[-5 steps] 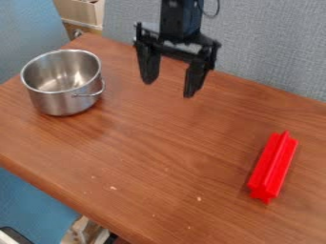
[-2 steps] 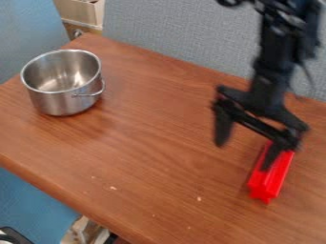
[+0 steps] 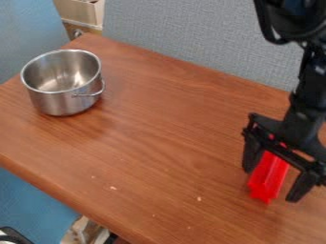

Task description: Put the red object in the metal pot

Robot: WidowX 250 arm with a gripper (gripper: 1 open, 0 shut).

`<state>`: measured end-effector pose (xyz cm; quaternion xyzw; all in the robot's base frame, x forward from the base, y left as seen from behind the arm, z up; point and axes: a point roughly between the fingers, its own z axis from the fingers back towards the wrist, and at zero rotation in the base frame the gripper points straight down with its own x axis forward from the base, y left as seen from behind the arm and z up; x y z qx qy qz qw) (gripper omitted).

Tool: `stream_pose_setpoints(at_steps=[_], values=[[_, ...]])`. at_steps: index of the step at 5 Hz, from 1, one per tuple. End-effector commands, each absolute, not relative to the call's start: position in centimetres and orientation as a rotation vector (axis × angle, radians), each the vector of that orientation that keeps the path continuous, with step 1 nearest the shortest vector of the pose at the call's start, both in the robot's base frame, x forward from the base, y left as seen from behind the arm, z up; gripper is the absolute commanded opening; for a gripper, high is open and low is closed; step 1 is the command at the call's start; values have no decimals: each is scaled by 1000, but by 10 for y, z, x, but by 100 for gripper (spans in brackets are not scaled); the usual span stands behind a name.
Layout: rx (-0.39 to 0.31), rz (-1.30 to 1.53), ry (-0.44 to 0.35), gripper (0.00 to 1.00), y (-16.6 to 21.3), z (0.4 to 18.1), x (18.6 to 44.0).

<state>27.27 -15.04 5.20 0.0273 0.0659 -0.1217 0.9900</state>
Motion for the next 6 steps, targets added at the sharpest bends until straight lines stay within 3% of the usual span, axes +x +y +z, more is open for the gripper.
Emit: stream_pose_setpoints(at_steps=[1,6], values=[[39,-252,89,100,-151,58,278],[33,-246,91,100,-126,47,289]])
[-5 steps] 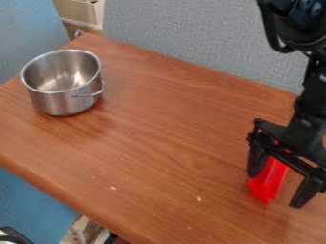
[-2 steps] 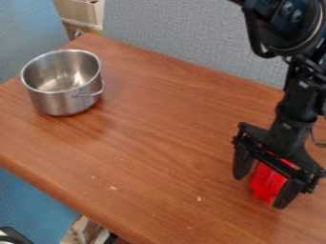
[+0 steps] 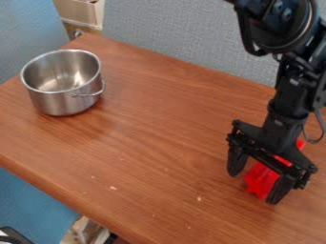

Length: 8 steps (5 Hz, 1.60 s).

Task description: Put the red object in the metal pot

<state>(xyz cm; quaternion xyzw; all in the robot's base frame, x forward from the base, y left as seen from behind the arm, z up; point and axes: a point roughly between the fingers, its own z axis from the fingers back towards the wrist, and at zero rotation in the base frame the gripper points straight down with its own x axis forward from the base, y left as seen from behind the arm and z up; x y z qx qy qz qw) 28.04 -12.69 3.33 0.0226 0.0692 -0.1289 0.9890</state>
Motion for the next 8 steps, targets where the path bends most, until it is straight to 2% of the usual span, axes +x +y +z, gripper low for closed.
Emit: stream_pose_setpoints(at_steps=[1,8], values=[[34,-245,90,100,-126,44,293],[42,-242,120,100,-133,41,306]])
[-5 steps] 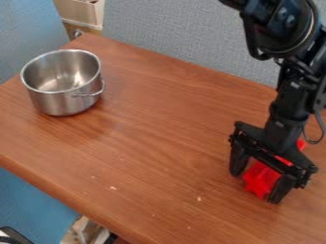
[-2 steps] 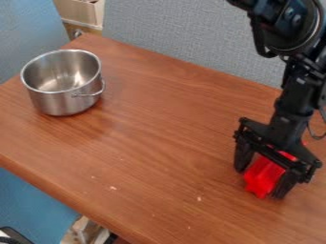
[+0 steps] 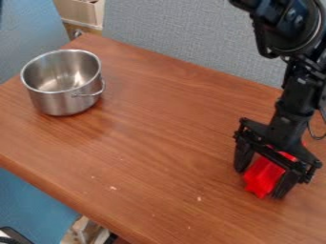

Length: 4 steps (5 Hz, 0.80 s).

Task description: Put the red object in the metal pot

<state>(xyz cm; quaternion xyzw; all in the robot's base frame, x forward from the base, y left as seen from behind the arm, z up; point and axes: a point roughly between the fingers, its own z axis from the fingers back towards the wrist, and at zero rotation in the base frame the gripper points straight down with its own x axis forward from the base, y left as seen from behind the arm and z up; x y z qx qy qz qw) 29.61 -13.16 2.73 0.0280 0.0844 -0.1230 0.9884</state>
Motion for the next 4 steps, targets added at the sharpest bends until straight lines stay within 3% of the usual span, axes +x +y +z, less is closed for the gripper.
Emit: stream_pose_setpoints(at_steps=[1,3,4], values=[[43,-241,129,100,-133,40,305],[43,-239,145,100,-132,40,304],[43,-238,153,0,-131,40,304]])
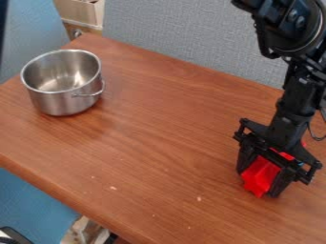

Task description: Put the red object in the metal pot

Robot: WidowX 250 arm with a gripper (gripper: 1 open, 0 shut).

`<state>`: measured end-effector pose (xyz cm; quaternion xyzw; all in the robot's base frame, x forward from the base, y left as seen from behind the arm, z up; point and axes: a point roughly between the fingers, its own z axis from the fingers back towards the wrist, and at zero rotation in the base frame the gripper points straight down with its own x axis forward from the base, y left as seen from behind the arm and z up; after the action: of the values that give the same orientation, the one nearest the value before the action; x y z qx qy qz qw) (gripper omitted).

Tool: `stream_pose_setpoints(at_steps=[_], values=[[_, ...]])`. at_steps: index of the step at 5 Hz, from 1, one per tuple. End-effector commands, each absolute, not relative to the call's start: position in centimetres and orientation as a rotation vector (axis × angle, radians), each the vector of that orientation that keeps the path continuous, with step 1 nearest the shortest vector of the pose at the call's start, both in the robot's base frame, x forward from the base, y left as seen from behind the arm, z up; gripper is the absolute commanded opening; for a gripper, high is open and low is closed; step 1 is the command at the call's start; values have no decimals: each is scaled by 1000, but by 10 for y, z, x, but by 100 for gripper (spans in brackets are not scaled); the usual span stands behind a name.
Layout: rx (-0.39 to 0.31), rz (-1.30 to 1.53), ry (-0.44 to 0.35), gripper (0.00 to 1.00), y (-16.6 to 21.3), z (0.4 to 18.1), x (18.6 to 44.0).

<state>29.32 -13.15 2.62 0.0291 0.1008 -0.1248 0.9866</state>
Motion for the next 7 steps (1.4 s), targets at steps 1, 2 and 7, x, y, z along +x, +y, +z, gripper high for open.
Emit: stream_pose_setpoints(at_steps=[1,2,7], values=[[41,-238,157,100,-133,40,303],[40,-235,158,0,-133,41,303],[31,-131,90,0,-97,113,303]])
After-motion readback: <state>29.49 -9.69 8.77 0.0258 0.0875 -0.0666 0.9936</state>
